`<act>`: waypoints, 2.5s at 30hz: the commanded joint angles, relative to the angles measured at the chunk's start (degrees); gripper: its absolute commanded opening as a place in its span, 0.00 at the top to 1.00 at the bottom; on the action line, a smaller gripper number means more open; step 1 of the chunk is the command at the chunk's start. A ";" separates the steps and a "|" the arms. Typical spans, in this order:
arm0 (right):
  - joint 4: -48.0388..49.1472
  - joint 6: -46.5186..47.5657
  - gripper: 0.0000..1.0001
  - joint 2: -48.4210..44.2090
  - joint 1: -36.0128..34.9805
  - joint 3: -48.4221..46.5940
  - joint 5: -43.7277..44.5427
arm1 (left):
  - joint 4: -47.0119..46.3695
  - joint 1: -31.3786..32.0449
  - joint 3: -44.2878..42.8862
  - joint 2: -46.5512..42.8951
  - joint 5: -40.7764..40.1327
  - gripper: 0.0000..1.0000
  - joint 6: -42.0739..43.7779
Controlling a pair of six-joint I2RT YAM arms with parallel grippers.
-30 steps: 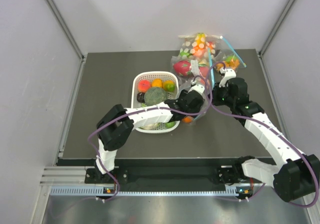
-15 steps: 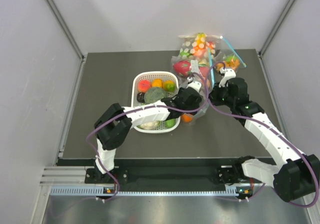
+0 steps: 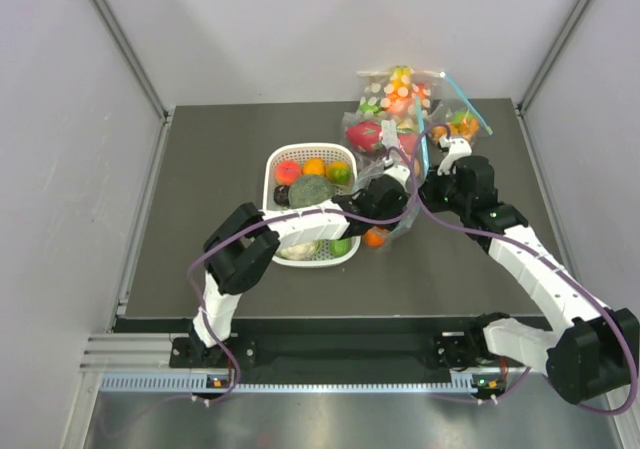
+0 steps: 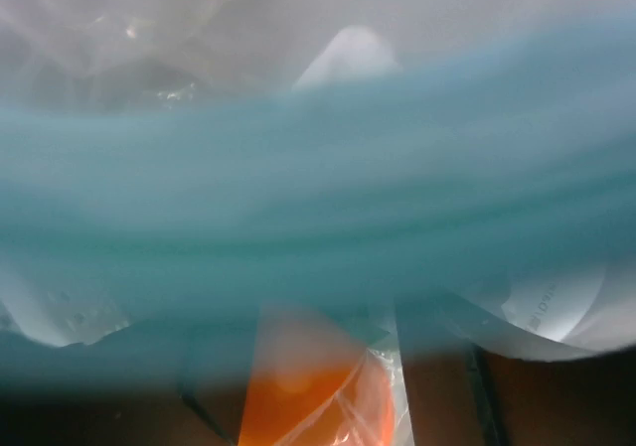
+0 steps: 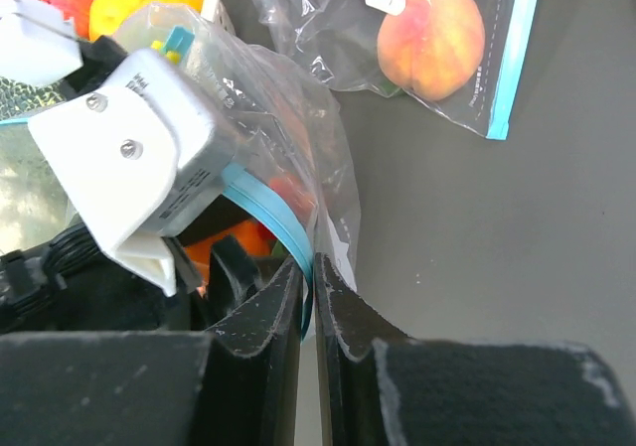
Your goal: Open the zip-top bag and remove the fake food
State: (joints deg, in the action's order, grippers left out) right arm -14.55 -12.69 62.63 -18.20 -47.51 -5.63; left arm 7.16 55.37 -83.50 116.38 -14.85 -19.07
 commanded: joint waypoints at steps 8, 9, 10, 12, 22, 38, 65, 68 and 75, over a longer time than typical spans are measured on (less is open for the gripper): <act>3.74 1.44 0.91 -0.05 -0.17 -0.48 -1.05 | 5.67 -0.36 -1.31 2.10 2.90 0.92 2.28; 3.82 1.52 0.91 0.03 -0.09 -0.48 -1.05 | 5.93 -0.36 -1.14 1.84 2.81 0.97 2.28; 3.82 1.35 0.91 0.12 -0.09 -0.48 -1.14 | 6.37 -0.36 -1.05 0.88 2.29 1.00 2.63; 3.82 1.44 0.91 0.12 -0.09 -0.48 -1.14 | 7.34 -0.36 -0.78 -1.31 1.32 1.00 2.81; 3.56 1.53 0.91 0.39 -0.17 -0.75 -0.17 | 0.67 -0.36 2.73 -12.84 7.82 1.00 2.73; 2.59 1.70 0.91 0.91 -0.09 -2.24 0.79 | 2.34 -0.71 1.85 -21.89 12.57 1.00 2.46; 2.15 1.53 0.91 0.39 -0.09 -2.24 0.27 | -7.34 -13.53 14.95 -54.31 13.46 1.00 -1.23; 2.33 1.53 0.91 1.00 -0.09 -2.50 0.09 | 0.64 -13.80 14.16 -54.16 11.25 1.00 0.87; 2.33 1.35 0.91 2.06 -0.09 -2.77 -0.70 | 8.22 -13.71 18.63 -50.46 12.92 1.00 1.58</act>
State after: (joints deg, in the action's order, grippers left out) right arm -13.74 -11.62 64.27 -18.15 -47.68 -5.67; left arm 10.02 41.60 -67.81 64.10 -2.17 -18.02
